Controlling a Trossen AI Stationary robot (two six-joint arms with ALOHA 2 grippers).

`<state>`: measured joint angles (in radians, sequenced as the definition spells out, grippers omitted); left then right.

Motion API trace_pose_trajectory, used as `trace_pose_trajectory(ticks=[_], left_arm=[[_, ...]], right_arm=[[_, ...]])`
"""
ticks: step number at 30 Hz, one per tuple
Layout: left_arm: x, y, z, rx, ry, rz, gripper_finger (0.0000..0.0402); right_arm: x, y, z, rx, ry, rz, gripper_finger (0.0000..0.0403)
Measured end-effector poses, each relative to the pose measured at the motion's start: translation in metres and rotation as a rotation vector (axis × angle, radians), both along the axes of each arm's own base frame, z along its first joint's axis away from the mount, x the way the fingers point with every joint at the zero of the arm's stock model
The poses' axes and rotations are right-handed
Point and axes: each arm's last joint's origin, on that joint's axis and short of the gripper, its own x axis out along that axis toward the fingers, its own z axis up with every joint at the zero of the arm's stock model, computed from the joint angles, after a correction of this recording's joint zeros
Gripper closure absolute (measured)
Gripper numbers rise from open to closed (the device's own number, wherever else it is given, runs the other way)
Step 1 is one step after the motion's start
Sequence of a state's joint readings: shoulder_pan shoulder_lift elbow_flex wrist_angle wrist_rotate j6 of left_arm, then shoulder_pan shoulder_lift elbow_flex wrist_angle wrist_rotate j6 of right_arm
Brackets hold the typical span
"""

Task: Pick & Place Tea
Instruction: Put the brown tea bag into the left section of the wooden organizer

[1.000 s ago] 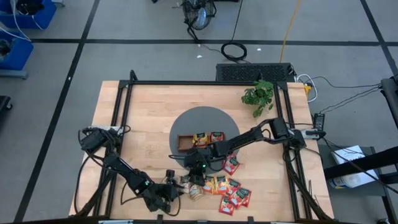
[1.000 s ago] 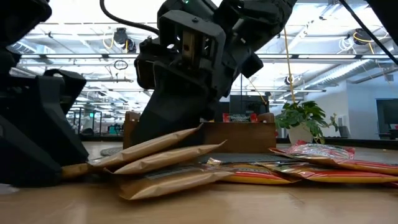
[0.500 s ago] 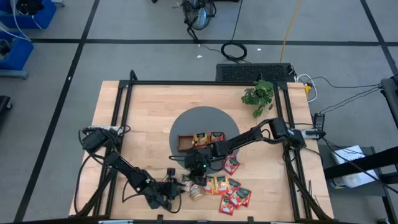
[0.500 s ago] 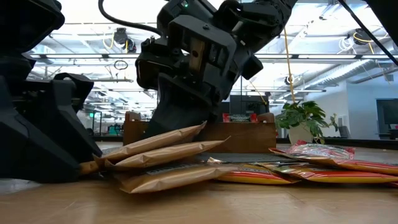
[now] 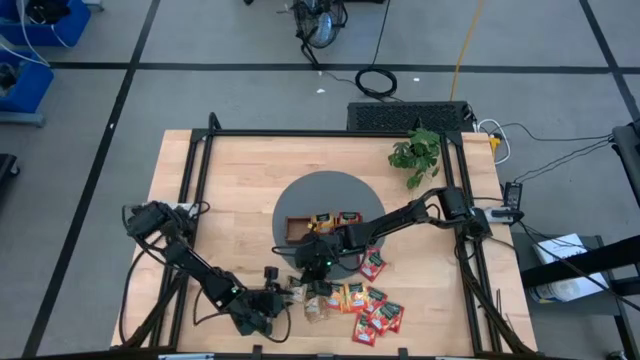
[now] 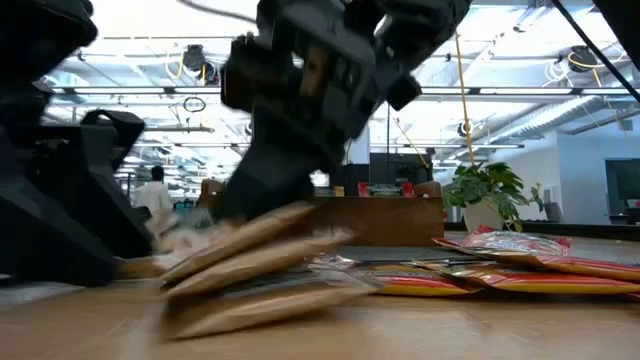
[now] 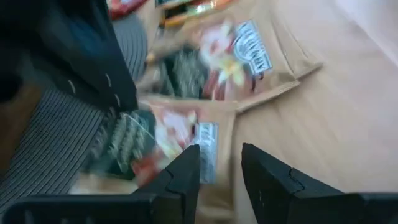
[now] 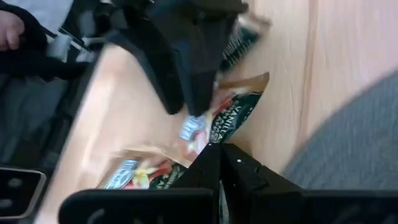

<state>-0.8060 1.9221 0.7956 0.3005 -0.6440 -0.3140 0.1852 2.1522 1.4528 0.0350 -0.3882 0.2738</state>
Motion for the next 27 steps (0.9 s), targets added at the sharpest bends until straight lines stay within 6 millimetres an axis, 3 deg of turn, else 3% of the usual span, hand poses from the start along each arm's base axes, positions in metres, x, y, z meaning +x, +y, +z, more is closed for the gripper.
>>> trace_pose_trajectory(ticks=[6, 10, 18, 22, 25, 27], left_arm=[[-0.021, -0.007, 0.03, -0.028, -0.012, 0.007, 0.0282], [-0.036, -0.016, 0.043, -0.007, -0.076, 0.015, 0.0282], [-0.055, -0.025, 0.045, -0.011, -0.1, 0.032, 0.0282], [-0.058, -0.022, 0.042, -0.013, -0.081, 0.071, 0.0282], [-0.058, -0.02, 0.041, -0.008, -0.074, 0.089, 0.0282], [-0.058, -0.019, 0.041, -0.01, -0.072, 0.097, 0.0282]], right_arm=[[-0.004, -0.001, 0.025, -0.033, -0.061, 0.02, 0.0403], [-0.007, -0.002, 0.032, -0.08, -0.079, 0.022, 0.0402], [-0.012, -0.001, 0.046, -0.133, -0.115, 0.041, 0.0402], [-0.018, -0.007, 0.085, -0.202, -0.14, 0.032, 0.0402], [-0.023, -0.012, 0.117, -0.387, -0.201, 0.006, 0.0402], [-0.027, -0.018, 0.128, -0.511, -0.194, 0.001, 0.0402]])
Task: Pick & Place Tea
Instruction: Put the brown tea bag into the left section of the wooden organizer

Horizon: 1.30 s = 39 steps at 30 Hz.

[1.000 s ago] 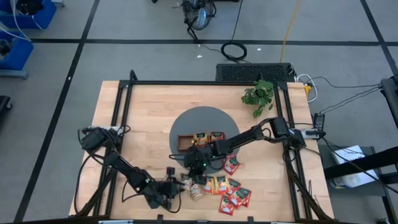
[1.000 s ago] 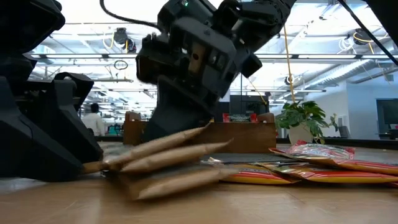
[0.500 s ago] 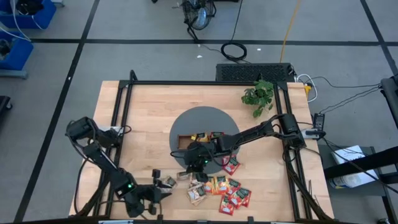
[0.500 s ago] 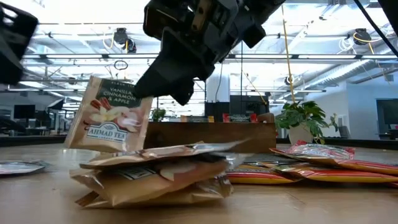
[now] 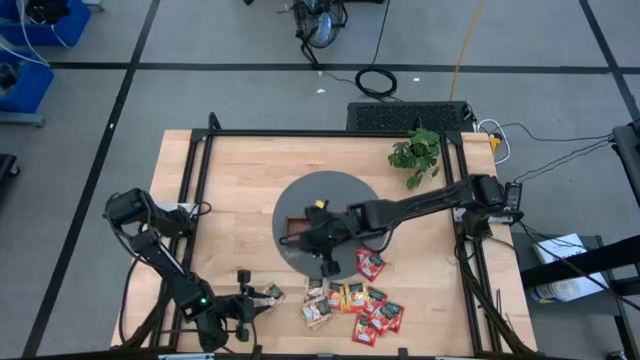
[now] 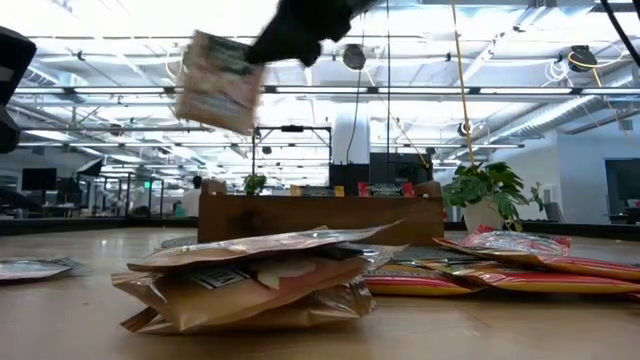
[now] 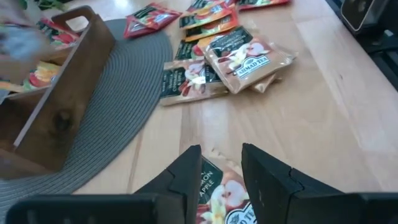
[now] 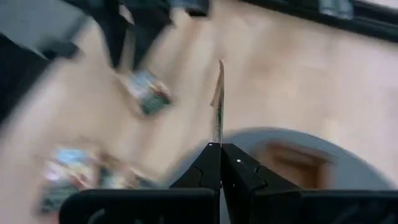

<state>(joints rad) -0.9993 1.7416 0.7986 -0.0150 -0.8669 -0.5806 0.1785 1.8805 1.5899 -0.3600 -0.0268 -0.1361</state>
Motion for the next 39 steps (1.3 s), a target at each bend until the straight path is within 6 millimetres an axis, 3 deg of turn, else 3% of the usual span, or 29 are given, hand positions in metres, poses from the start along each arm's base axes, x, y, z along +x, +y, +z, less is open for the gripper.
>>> trace_pose_trajectory(ticks=[6, 11, 14, 22, 39], left_arm=[[0.0, 0.0, 0.0, -0.009, 0.002, 0.01, 0.0282], [0.0, 0.001, 0.0, -0.015, 0.003, 0.015, 0.0282], [0.0, 0.001, 0.0, -0.014, 0.004, 0.016, 0.0282], [-0.001, 0.0, -0.001, -0.013, 0.006, 0.014, 0.0282], [-0.001, 0.001, -0.001, -0.01, 0.005, 0.015, 0.0282]], right_arm=[[0.007, -0.036, 0.007, -0.097, -0.009, -0.063, 0.0402], [0.011, -0.074, -0.017, -0.071, 0.112, -0.119, 0.0402], [0.014, -0.087, -0.024, -0.064, 0.125, -0.147, 0.0403], [0.024, -0.093, -0.046, -0.032, 0.151, -0.155, 0.0403], [0.01, -0.101, -0.081, 0.018, 0.21, -0.229, 0.0401]])
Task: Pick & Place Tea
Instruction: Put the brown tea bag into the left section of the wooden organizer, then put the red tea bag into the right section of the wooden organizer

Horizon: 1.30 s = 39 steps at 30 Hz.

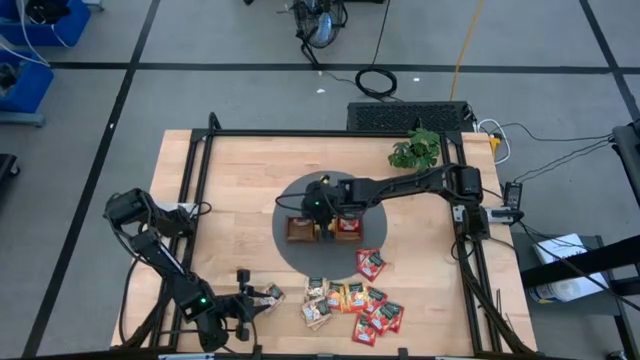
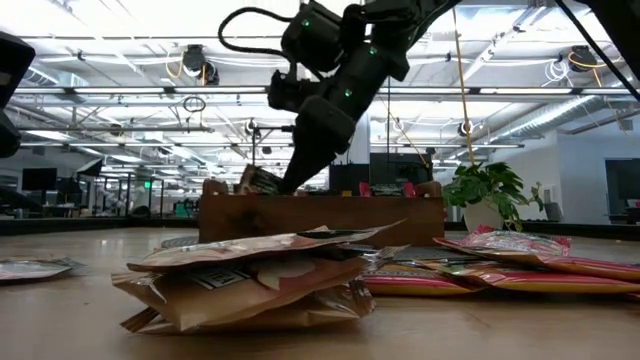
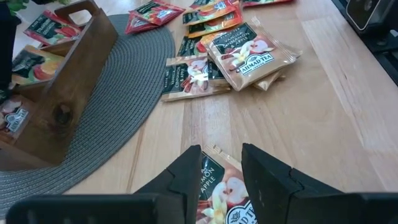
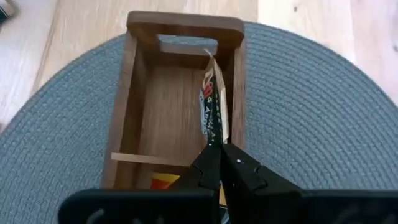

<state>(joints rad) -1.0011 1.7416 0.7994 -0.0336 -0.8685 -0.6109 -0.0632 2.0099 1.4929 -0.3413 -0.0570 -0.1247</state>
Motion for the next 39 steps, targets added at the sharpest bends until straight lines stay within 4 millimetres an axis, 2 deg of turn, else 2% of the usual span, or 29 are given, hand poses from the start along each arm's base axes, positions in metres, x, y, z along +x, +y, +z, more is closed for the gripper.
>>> trace_pose_trajectory(ticks=[5, 15, 17, 19, 24, 28, 30, 32, 35, 37, 39], left_arm=[[0.003, 0.002, 0.0, 0.016, -0.003, 0.009, 0.0282], [0.004, 0.005, -0.001, 0.039, 0.006, 0.009, 0.0282], [0.004, 0.005, -0.001, 0.044, 0.011, 0.012, 0.0282], [0.004, 0.006, -0.002, 0.051, 0.017, 0.013, 0.0282], [0.003, 0.007, -0.002, 0.038, 0.018, 0.027, 0.0282], [0.006, 0.007, -0.001, 0.006, -0.007, 0.058, 0.0282], [0.016, 0.01, 0.003, -0.042, -0.052, 0.098, 0.0282], [0.032, 0.015, 0.006, -0.095, -0.03, 0.063, 0.0282], [0.057, 0.022, 0.005, -0.146, -0.01, -0.029, 0.0282], [0.07, 0.028, 0.007, -0.118, -0.03, -0.077, 0.0282], [0.085, 0.032, 0.019, -0.106, -0.07, -0.103, 0.0282]], right_arm=[[0.004, -0.001, 0.006, -0.014, -0.063, 0.005, 0.0375], [0.005, -0.004, 0.007, -0.047, -0.081, -0.044, 0.0296], [0.002, -0.006, 0.014, -0.097, -0.082, -0.077, 0.0285], [-0.003, -0.007, 0.03, -0.137, -0.102, -0.1, 0.0276], [-0.042, -0.002, 0.096, -0.127, -0.146, -0.114, 0.0273], [-0.093, 0.015, 0.145, -0.053, -0.133, -0.153, 0.0287], [-0.12, 0.028, 0.157, -0.016, -0.113, -0.164, 0.0302], [-0.143, 0.044, 0.155, -0.023, -0.116, -0.181, 0.033], [-0.172, 0.073, 0.131, -0.055, -0.142, -0.161, 0.0386], [-0.188, 0.09, 0.111, -0.038, -0.187, -0.112, 0.0393], [-0.2, 0.1, 0.09, 0.002, -0.24, -0.089, 0.0385]])
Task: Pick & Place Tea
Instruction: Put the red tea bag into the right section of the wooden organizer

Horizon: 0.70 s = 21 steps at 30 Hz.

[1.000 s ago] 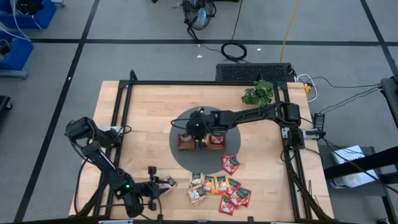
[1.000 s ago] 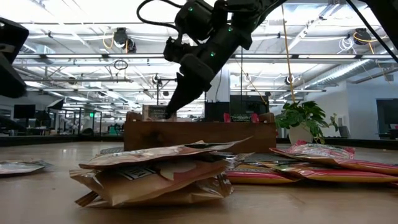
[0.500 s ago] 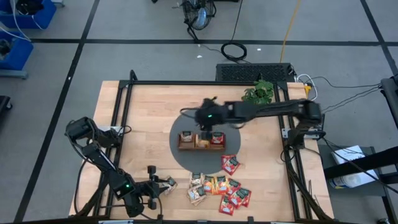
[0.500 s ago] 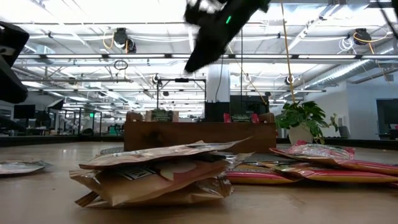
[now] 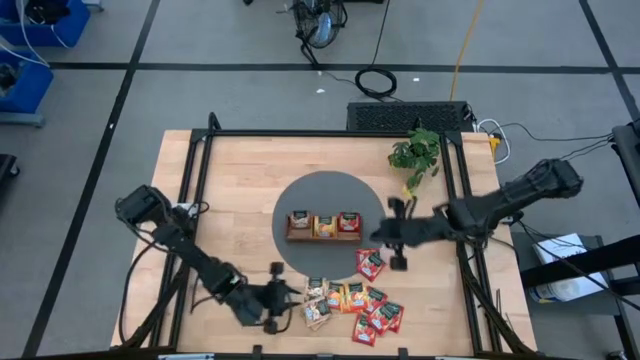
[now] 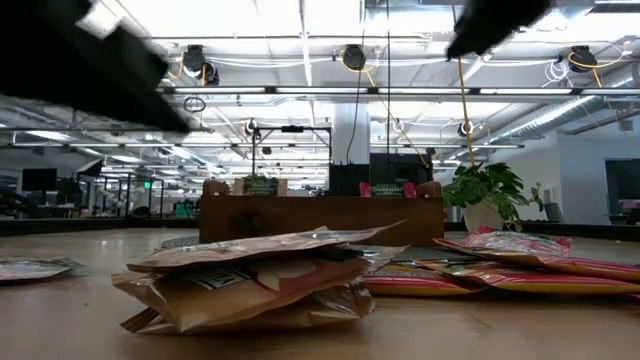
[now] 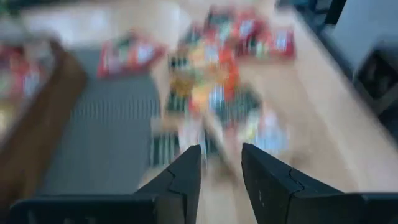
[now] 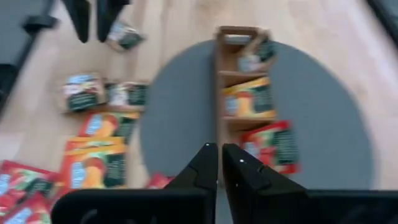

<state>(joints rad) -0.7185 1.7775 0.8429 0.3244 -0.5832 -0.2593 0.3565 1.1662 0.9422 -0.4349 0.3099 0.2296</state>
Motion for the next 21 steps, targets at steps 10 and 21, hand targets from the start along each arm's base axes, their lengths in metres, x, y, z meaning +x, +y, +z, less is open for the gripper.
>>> trace_pose_trajectory(ticks=[10, 21], left_arm=[[0.071, 0.024, 0.04, 0.154, 0.01, -0.078, 0.0282], [0.089, 0.042, 0.055, 0.169, 0.155, -0.109, 0.0282]], right_arm=[[-0.029, 0.017, -0.075, 0.173, -0.177, 0.053, 0.0401], [-0.034, 0.023, -0.085, 0.079, -0.444, 0.129, 0.0402]])
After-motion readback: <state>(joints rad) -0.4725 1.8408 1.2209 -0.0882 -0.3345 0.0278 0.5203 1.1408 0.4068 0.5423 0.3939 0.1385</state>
